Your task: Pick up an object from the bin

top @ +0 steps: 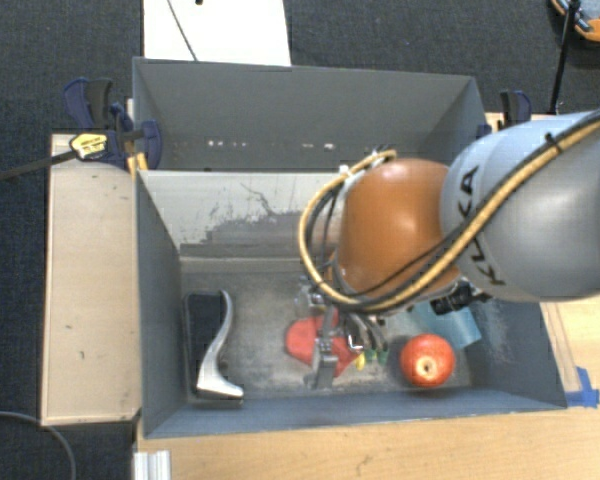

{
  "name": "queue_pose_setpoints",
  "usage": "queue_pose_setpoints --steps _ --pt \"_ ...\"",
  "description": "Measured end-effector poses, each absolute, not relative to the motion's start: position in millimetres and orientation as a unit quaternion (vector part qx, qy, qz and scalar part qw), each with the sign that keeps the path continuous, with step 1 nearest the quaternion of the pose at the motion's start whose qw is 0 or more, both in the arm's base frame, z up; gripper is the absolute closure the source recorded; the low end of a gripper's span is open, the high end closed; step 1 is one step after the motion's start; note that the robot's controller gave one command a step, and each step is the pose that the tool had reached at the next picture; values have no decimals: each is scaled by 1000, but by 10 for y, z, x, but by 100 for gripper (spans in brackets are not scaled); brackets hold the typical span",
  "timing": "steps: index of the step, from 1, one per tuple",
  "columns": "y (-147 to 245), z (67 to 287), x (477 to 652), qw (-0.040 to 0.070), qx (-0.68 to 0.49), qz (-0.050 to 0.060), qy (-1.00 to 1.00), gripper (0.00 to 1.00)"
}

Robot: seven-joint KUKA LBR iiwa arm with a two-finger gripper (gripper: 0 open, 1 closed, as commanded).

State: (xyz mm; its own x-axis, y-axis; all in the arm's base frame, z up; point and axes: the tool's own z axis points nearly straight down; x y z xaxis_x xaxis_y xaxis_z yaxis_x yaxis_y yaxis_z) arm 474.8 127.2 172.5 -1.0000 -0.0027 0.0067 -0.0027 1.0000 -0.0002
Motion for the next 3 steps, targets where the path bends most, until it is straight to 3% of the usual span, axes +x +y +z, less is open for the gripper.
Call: queue_pose_setpoints --steps 1,2,3 --pt "1265 1768 4767 -1 -1 -1 -1000 0" --pt "919 1460 4779 -3 82 -1 -997 0" --pt "645 1210 4814 0 54 0 -999 0"
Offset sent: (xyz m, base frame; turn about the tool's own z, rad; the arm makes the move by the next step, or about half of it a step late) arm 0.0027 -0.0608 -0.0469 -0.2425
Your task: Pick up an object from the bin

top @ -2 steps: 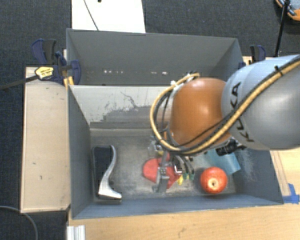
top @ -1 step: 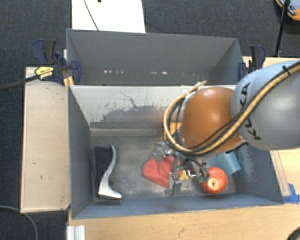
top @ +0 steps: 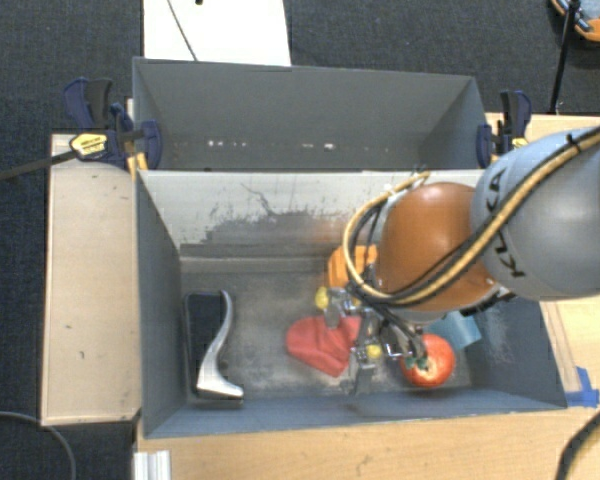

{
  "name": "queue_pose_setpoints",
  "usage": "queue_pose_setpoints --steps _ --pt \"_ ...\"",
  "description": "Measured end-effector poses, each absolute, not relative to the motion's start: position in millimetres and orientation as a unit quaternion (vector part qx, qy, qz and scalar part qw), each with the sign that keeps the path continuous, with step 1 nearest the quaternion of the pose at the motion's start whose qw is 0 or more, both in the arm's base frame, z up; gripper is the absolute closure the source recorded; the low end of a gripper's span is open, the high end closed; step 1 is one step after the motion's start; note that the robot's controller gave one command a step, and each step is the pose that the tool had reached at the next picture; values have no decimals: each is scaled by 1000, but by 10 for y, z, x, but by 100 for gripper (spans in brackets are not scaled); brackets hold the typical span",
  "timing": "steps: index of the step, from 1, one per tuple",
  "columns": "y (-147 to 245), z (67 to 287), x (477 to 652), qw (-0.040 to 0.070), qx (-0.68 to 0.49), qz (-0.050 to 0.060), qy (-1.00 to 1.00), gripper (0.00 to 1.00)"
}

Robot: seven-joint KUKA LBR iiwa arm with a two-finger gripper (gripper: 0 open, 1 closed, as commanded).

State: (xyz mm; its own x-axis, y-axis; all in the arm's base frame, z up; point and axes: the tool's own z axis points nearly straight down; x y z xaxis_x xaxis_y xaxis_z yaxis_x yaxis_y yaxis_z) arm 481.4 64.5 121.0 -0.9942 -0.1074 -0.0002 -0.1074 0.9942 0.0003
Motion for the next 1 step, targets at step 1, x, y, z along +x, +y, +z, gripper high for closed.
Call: queue_pose_setpoints --steps 1 --pt "564 709 5015 0 -33 1 999 100"
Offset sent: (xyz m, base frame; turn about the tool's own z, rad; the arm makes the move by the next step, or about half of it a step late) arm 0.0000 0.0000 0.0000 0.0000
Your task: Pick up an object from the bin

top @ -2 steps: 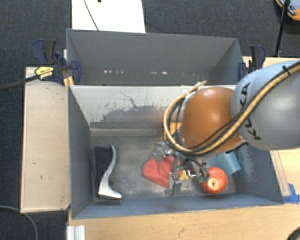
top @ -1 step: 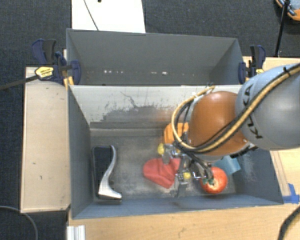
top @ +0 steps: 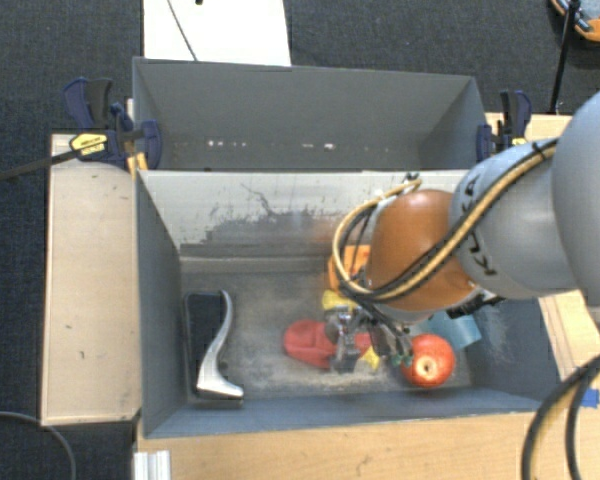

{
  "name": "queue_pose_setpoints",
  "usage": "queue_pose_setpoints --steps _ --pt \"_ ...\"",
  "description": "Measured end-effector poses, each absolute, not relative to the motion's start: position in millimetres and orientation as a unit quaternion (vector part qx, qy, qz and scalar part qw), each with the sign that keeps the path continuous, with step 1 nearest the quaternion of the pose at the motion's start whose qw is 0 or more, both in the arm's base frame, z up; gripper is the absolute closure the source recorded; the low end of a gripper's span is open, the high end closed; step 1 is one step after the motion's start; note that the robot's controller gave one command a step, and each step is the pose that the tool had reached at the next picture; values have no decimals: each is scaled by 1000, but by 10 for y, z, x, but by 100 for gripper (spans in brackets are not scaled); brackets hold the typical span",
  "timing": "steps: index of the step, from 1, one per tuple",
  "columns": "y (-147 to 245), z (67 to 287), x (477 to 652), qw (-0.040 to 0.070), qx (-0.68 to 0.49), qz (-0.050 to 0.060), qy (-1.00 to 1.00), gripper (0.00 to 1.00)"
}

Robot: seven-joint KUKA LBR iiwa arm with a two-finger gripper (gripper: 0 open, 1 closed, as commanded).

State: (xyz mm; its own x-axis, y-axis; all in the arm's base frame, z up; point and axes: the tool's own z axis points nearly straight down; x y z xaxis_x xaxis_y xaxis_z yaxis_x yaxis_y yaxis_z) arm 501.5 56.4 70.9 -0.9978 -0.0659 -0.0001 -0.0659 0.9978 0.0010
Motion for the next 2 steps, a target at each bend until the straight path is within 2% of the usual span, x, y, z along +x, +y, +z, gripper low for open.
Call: queue_pose_setpoints --steps 1,2 --pt "564 709 5015 0 -32 1 999 100" --pt "724 1178 5049 -3 -35 0 999 100"
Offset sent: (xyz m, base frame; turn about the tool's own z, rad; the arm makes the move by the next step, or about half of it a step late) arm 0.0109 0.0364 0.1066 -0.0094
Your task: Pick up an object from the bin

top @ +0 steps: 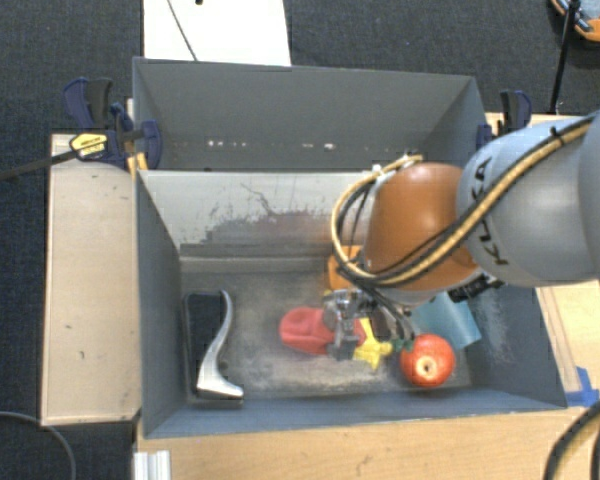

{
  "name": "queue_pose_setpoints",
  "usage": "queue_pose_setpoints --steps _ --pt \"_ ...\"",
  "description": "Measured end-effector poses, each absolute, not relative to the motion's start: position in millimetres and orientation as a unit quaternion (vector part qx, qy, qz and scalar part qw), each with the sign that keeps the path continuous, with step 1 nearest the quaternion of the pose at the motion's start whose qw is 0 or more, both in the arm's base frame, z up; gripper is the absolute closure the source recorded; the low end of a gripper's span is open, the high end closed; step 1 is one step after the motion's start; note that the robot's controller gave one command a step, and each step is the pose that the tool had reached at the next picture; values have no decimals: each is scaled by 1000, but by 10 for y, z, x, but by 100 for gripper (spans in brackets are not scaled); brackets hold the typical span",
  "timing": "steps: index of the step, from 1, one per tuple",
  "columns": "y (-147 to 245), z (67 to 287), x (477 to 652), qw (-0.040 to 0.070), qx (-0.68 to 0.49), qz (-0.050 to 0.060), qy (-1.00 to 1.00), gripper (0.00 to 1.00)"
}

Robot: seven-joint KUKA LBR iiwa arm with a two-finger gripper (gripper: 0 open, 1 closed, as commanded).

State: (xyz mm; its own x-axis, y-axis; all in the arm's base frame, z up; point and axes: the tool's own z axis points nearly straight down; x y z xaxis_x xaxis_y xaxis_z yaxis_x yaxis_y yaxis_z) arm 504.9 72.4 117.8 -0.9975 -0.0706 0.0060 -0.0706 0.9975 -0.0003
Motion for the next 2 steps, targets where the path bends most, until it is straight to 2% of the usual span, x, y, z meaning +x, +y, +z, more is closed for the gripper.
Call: queue_pose_setpoints --steps 1,2 --pt "744 1384 5123 -7 50 -1 -999 100" --pt "-74 2702 5096 -2 64 0 -998 100"
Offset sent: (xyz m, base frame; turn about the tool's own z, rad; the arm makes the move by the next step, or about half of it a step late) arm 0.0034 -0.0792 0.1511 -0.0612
